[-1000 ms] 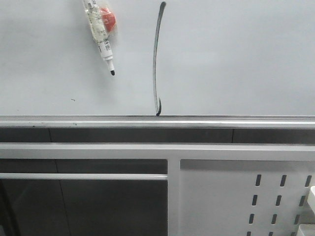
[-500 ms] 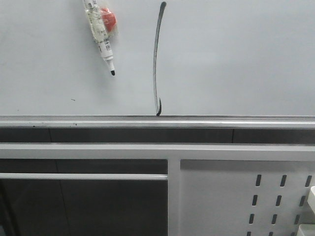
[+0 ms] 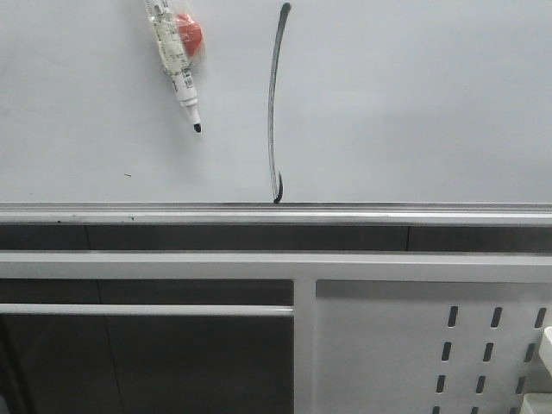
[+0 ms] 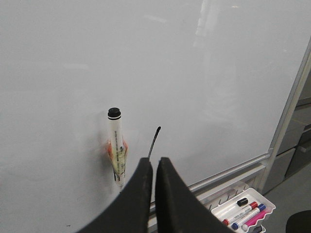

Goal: Write number 1 on whiteboard

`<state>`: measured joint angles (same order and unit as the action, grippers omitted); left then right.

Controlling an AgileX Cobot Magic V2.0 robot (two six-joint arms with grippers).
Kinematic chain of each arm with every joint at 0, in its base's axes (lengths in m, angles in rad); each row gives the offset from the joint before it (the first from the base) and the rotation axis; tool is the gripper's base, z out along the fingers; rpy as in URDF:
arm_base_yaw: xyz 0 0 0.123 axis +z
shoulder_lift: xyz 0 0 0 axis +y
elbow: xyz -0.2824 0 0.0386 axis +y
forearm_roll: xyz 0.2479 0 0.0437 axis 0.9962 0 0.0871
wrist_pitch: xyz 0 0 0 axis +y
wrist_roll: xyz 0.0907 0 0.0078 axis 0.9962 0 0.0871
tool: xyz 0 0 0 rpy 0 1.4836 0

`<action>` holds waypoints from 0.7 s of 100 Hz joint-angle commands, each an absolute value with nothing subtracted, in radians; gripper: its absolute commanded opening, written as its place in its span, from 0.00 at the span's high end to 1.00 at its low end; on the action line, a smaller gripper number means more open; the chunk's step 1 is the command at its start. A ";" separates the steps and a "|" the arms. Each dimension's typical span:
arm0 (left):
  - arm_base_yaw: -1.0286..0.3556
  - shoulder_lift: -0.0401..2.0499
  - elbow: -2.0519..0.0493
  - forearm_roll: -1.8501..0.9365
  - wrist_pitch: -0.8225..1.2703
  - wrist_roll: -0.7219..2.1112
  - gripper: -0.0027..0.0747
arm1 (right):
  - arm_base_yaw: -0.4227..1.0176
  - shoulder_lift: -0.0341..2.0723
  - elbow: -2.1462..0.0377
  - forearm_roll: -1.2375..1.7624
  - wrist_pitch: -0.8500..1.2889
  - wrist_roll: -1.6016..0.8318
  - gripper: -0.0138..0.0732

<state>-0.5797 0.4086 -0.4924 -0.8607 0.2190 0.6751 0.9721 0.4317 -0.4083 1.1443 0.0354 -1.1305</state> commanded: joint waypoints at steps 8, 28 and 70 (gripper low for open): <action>-0.576 0.415 -0.521 -0.856 0.168 0.679 0.99 | 0.966 0.435 -0.432 1.138 0.000 -1.138 0.91; -0.628 0.363 -0.444 -0.636 0.077 0.717 0.99 | 0.966 0.435 -0.432 1.138 0.000 -1.138 0.91; -0.404 0.065 -0.003 -0.105 -0.110 0.026 0.99 | 0.966 0.435 -0.432 1.138 0.000 -1.138 0.91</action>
<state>-0.4443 0.0950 -0.0414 -0.1794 -0.0167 0.1948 0.9721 0.4317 -0.4083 1.1443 0.0354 -1.1328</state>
